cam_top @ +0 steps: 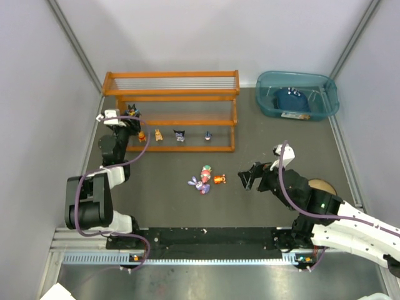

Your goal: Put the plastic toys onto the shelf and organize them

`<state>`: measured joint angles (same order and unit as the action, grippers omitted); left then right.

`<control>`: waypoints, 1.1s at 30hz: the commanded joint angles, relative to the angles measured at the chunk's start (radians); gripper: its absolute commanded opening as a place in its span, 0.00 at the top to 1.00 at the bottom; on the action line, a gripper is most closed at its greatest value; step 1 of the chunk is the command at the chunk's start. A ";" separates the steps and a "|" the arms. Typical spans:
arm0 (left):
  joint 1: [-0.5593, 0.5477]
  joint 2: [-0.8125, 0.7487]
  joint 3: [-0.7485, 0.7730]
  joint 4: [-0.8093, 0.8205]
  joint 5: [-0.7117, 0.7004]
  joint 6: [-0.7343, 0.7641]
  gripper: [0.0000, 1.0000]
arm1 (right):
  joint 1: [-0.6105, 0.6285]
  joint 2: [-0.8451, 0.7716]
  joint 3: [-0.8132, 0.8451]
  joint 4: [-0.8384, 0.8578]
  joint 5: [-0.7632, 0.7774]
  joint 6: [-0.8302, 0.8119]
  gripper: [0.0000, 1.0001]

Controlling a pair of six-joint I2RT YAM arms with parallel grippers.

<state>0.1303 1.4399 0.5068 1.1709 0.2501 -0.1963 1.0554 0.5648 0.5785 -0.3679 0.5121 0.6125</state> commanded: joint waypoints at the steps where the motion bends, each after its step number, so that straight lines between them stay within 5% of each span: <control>1: 0.009 0.022 0.019 0.133 0.025 0.003 1.00 | -0.005 0.021 0.055 0.018 -0.006 -0.020 0.07; 20: 0.006 0.099 0.050 0.145 0.083 0.011 1.00 | -0.006 0.044 0.053 0.027 -0.006 -0.028 0.06; 33: 0.003 0.112 0.062 0.104 0.069 0.018 0.79 | -0.011 0.046 0.050 0.027 -0.010 -0.034 0.06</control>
<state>0.1310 1.5475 0.5404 1.2304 0.3168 -0.1810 1.0550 0.6056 0.5785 -0.3672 0.5095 0.5938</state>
